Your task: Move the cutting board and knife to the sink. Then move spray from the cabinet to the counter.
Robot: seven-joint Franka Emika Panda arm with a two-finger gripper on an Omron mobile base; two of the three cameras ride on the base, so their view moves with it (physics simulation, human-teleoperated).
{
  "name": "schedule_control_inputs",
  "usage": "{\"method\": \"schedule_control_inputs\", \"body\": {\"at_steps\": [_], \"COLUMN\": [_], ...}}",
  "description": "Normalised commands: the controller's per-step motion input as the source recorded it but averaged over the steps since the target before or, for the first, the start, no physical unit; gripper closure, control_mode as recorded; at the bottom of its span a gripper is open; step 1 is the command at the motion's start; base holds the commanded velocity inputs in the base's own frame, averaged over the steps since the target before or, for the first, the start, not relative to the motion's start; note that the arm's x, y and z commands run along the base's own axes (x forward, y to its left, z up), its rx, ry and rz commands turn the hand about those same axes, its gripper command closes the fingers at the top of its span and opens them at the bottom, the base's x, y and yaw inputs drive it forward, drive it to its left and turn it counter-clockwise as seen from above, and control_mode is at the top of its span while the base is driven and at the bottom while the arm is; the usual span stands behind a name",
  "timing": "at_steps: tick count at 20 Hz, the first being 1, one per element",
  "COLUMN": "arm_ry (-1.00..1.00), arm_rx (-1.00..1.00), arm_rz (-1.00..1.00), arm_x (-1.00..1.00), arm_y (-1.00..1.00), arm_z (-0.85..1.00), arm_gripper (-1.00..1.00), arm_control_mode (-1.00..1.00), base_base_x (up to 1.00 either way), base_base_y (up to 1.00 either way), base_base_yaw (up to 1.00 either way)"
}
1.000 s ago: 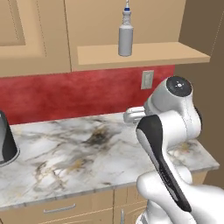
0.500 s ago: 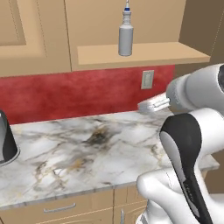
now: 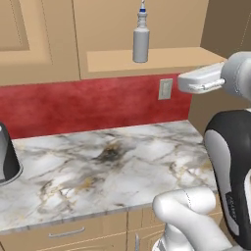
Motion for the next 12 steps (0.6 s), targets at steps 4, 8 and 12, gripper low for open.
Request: {"method": "schedule_control_inputs", "body": {"at_steps": [4,8,12], "arm_ry": [-0.01,0.00,0.00], "arm_rx": [0.25,0.30,0.03], "arm_rz": [0.00,0.00,0.00], "arm_x": [0.02,0.04,0.06], "arm_y": [-0.19,-0.07,0.00], "arm_z": [0.43,0.08,0.00], "arm_gripper": [-1.00,-1.00,-1.00], "arm_control_mode": [-1.00,-1.00,-1.00], "base_base_x": [0.00,0.00,0.00], "base_base_y": [0.00,0.00,0.00], "base_base_yaw": [0.00,0.00,0.00]}}
